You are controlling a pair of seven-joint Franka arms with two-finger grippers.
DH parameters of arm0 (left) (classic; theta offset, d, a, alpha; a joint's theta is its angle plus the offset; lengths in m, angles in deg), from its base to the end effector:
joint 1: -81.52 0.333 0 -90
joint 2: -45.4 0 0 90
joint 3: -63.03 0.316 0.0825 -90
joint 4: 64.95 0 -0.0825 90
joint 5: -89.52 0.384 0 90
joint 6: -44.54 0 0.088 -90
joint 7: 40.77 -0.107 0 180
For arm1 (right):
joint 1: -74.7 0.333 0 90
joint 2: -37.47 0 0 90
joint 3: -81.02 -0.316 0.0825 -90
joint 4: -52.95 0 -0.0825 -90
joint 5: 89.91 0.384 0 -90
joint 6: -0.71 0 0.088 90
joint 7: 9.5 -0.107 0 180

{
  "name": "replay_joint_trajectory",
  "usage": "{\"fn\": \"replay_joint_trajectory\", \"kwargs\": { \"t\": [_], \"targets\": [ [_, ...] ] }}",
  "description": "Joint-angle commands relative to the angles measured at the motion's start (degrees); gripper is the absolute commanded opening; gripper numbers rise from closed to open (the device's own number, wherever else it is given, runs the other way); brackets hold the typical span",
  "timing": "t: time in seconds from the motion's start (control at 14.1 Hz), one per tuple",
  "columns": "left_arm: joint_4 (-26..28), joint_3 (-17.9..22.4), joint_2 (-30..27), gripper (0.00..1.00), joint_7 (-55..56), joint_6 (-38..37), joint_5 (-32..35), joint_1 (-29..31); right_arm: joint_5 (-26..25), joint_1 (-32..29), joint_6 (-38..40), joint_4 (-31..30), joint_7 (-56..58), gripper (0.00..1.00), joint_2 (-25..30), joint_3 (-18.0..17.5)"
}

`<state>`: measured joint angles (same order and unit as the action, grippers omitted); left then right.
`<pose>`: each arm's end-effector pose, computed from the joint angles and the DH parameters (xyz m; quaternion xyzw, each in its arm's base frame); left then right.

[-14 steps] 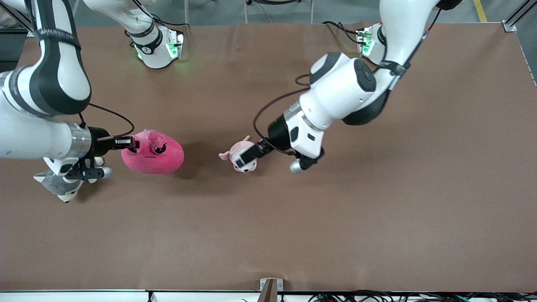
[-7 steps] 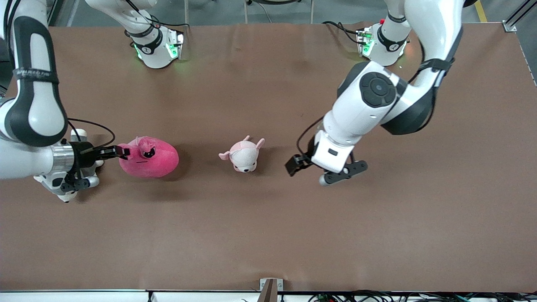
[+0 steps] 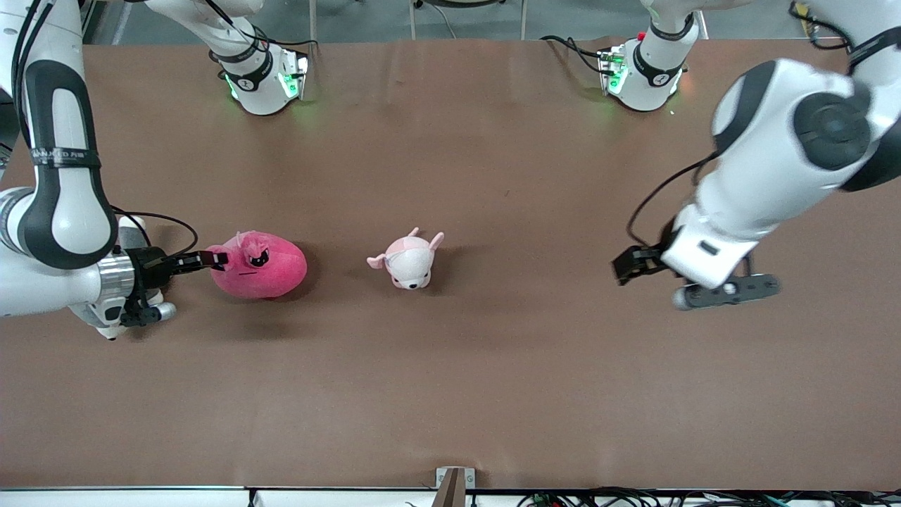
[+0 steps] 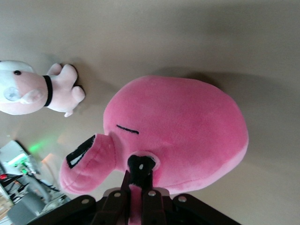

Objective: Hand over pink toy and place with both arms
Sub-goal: 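Lower the pink plush beside the grey cat with the right gripper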

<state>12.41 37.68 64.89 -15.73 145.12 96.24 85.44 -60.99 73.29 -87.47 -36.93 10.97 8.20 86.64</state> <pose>0.6367 -0.1881 0.5556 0.9980 0.0381 0.0393 0.0310 0.6311 -0.0167 0.3270 -0.9398 -0.0513 0.1981 0.2736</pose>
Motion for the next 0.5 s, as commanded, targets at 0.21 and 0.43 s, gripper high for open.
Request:
{"fn": "replay_joint_trajectory", "kwargs": {
  "t": [0.21, 0.43],
  "targets": [
    [2.01, 3.97, -9.98, 1.0, -14.57, -9.5, 0.14, 2.42, 2.8, -2.2, 0.46, -1.44, 3.44, 0.23, -0.79, -0.62],
    [2.8, 10.39, -14.55, 1.0, -17.03, -15.93, -0.22, -1.45, 2.1, -2.03, 0.02, 0.4, 1.24, 1.0, 0.17, -0.36]
  ]
}}
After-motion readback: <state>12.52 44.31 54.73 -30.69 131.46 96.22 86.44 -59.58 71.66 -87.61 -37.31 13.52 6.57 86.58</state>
